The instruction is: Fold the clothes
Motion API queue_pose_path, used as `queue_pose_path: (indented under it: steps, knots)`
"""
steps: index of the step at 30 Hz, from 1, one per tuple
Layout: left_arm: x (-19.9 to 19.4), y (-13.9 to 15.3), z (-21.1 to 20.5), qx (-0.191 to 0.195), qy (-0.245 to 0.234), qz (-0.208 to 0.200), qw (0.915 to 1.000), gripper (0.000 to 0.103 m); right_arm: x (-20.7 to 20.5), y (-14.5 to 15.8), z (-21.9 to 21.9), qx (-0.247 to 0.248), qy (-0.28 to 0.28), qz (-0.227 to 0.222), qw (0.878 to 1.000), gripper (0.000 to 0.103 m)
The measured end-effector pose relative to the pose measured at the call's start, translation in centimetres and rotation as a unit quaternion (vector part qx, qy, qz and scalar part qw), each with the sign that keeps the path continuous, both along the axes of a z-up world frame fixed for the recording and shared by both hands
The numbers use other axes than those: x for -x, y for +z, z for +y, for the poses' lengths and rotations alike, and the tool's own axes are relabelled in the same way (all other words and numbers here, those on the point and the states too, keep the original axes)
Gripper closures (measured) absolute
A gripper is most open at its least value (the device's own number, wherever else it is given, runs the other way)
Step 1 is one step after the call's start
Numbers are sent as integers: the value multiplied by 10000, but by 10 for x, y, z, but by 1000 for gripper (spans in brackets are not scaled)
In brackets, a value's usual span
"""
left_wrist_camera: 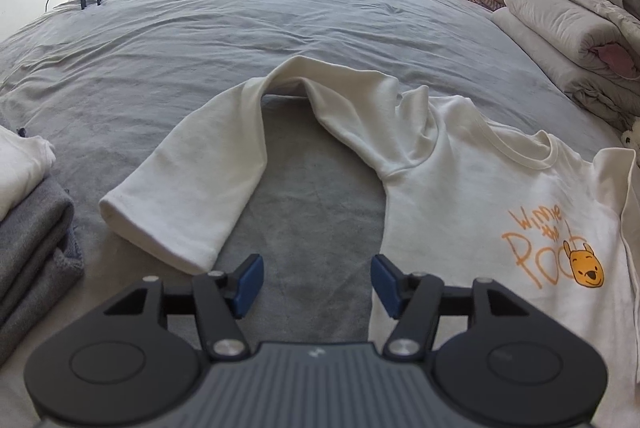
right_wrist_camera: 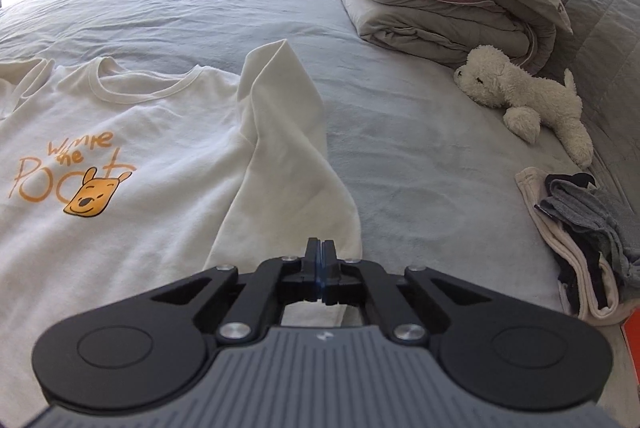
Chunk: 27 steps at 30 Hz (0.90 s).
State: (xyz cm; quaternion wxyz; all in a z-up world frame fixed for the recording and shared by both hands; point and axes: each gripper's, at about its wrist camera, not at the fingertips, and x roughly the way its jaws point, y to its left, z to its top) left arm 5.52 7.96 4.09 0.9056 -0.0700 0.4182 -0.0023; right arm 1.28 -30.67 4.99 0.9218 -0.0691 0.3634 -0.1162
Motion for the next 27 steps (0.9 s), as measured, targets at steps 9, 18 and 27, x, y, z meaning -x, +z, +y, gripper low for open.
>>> queue_pose_path:
  steps: [9, 18, 27]
  knots:
    - [-1, -1, 1, -19, 30, 9, 10000, 41, 9, 6, 3, -168, 477, -107, 9987, 76]
    - [-3, -2, 6, 5, 163, 52, 9999, 41, 14, -3, 28, -281, 1357, 300, 9899, 38]
    - [-4, -2, 17, 157, 380, 115, 9991, 41, 19, -8, 36, -474, 1713, 556, 9825, 47]
